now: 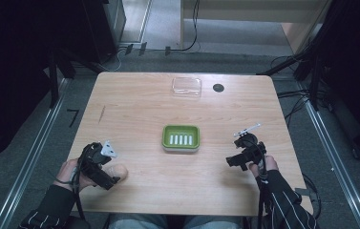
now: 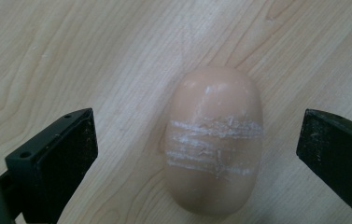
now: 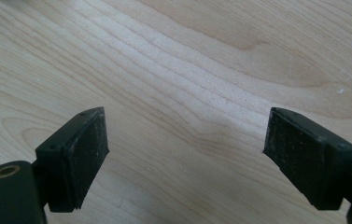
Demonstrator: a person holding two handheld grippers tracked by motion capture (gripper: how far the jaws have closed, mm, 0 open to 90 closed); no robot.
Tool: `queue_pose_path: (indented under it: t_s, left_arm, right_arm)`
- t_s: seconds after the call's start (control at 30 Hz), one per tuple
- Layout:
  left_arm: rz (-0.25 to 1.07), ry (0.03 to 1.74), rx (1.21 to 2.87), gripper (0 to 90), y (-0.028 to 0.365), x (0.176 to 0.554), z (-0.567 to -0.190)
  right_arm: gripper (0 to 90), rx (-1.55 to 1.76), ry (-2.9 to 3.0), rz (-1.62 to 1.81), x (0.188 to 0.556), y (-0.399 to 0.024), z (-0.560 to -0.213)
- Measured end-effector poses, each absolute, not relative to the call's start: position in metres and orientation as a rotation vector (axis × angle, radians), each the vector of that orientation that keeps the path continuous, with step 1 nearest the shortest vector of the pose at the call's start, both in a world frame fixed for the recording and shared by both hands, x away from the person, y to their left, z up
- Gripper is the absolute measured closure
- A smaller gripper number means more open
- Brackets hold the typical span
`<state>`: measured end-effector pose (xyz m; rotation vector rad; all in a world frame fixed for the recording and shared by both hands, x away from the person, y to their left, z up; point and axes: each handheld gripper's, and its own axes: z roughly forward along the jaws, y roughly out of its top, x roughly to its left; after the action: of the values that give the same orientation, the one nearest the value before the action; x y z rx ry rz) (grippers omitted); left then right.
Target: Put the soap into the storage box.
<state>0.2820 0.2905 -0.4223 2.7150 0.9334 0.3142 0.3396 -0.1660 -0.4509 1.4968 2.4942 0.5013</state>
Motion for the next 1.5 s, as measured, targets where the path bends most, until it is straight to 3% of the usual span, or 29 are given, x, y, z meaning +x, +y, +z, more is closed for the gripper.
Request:
queue_pose_path:
  t_s: [0.17, 0.23, 0.53, 0.6, 0.83, 1.1, 1.5]
  left_arm:
    - [0.291, 0.911, 2.757, 0.0, 0.285, 0.283, -0.428]
    - [0.294, 0.903, 2.763, 6.7, 0.283, 0.283, -0.429]
    - [0.268, 0.9, 2.794, 7.2, 0.282, 0.285, -0.436]
    - [0.251, 0.9, 2.789, 13.9, 0.283, 0.285, -0.437]
    - [0.225, 0.907, 2.797, 16.0, 0.285, 0.287, -0.442]
    - [0.213, 0.866, 2.814, 26.2, 0.283, 0.289, -0.444]
    - [0.21, 0.879, 2.821, 22.2, 0.283, 0.29, -0.443]
  right_arm:
    - [14.0, 1.494, 2.499, 0.499, 0.34, -0.165, -0.452]
    - [14.0, 1.492, 2.503, 0.494, 0.339, -0.166, -0.452]
    - [14.0, 1.487, 2.502, 0.496, 0.338, -0.165, -0.451]
    - [14.0, 1.491, 2.504, 0.499, 0.339, -0.164, -0.452]
    - [14.0, 1.492, 2.508, 0.495, 0.339, -0.164, -0.452]
    - [14.0, 1.489, 2.507, 0.502, 0.339, -0.165, -0.451]
    - [14.0, 1.488, 2.512, 0.501, 0.339, -0.166, -0.45]
